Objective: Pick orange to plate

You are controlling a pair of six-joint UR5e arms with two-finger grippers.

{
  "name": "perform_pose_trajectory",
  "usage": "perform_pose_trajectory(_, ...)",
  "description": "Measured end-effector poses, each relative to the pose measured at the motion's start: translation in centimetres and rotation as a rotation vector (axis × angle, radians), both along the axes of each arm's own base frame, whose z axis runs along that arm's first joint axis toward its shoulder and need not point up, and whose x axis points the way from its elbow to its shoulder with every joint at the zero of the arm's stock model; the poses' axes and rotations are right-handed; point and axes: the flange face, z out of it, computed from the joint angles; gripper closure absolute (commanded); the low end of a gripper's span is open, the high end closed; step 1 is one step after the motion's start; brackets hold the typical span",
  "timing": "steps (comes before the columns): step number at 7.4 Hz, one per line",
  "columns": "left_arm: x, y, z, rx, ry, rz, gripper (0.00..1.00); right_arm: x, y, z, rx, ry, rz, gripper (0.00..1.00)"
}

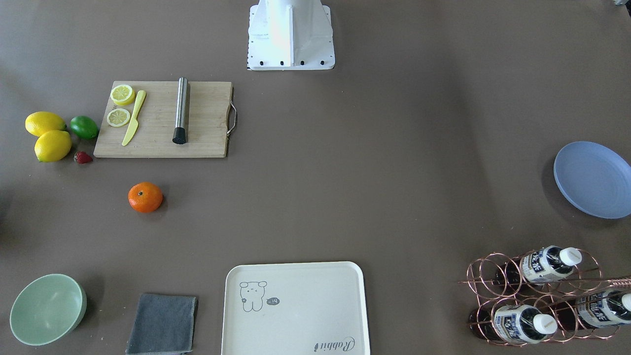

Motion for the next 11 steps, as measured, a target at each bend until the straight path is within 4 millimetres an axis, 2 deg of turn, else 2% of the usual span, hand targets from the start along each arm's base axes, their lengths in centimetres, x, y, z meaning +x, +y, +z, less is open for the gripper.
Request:
perform_pose_trajectory(3, -0.1, -0.2, 1.5, 0.014, -0.073, -0.008, 0.03, 0.0, -0.1, 0.2, -0.002, 0.0, -0.001, 0.0)
perform_pose_trajectory(6, -0.3, 0.9, 3.5, -0.019, -0.079, -0.011, 0.03, -0.1, 0.1, -0.3, 0.008, -0.016, -0.002, 0.0)
perform_pose_trajectory(11, -1.8, 2.0, 3.4, -0.02, -0.07, -0.047, 0.03, -0.2, 0.0, 0.0, 0.006, -0.015, -0.005, 0.0)
